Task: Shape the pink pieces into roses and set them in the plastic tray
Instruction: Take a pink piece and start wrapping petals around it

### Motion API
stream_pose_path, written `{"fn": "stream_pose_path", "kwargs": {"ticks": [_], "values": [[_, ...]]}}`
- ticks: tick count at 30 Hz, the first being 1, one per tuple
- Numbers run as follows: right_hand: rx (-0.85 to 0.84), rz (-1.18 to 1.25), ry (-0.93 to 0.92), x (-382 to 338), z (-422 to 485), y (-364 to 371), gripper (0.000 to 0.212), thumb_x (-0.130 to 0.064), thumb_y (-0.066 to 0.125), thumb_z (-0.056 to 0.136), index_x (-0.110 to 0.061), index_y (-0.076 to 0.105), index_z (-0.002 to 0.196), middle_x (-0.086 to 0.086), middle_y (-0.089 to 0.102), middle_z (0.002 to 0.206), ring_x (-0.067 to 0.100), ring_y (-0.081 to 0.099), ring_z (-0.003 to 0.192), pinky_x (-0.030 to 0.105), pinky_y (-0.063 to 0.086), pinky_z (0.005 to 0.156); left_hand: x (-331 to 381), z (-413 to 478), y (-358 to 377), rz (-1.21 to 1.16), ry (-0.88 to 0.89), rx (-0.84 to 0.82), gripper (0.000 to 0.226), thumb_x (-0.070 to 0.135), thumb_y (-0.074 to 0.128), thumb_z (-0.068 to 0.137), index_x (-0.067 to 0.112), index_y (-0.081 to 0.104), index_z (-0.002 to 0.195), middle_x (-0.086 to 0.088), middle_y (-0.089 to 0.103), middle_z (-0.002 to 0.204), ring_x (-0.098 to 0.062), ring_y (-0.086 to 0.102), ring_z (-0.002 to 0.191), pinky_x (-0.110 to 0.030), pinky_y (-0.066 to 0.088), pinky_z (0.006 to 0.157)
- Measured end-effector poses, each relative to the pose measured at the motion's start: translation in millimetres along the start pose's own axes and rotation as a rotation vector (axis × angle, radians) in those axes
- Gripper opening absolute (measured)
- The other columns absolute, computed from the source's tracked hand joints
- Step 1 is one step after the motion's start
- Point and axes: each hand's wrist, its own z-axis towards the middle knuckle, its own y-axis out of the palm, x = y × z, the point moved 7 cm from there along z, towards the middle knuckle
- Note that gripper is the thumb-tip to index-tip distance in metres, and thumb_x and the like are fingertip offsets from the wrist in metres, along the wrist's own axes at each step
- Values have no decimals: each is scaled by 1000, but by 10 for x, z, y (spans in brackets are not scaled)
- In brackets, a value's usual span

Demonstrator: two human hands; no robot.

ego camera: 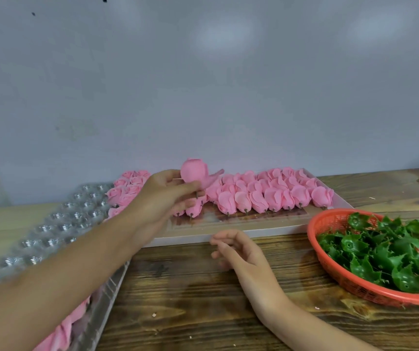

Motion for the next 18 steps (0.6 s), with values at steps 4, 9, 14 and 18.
{"fn": "stream_pose_path", "kwargs": {"ticks": [4, 9, 14, 18], "values": [[-21, 64, -50, -51, -12, 8, 13, -7, 60, 94, -4, 65, 105, 7, 64, 85, 4, 55, 61, 15, 46, 63, -277, -435, 113, -169, -42, -25, 44, 12, 71, 70, 6, 62, 112, -10, 74, 100, -20, 71, 93, -24, 57, 72], [-110, 111, -100, -109, -34, 56, 29, -22, 63, 84, -2, 69, 104, -5, 68, 70, 0, 59, 62, 12, 47, 62, -795, -781, 157, -113, -52, 120, 46, 24, 79, 64, 19, 65, 109, 3, 74, 101, -12, 69, 95, -25, 54, 77], [-116, -3, -82, -81, -13, 32, 24, -10, 71, 86, -7, 71, 110, 15, 75, 96, 11, 66, 81, 18, 52, 76, -832, -744, 149, 103, 161, 174, 31, 10, 73, 79, 19, 65, 107, 8, 72, 100, -6, 68, 94, -14, 51, 75], [-156, -82, -60, -71, 31, 0, 32, -2, 74, 84, -9, 69, 114, 13, 76, 100, 21, 70, 89, 24, 56, 81, -861, -738, 142, 196, 208, 146, 32, 7, 74, 79, 22, 65, 106, 7, 72, 99, -8, 69, 90, -18, 52, 75]]}}
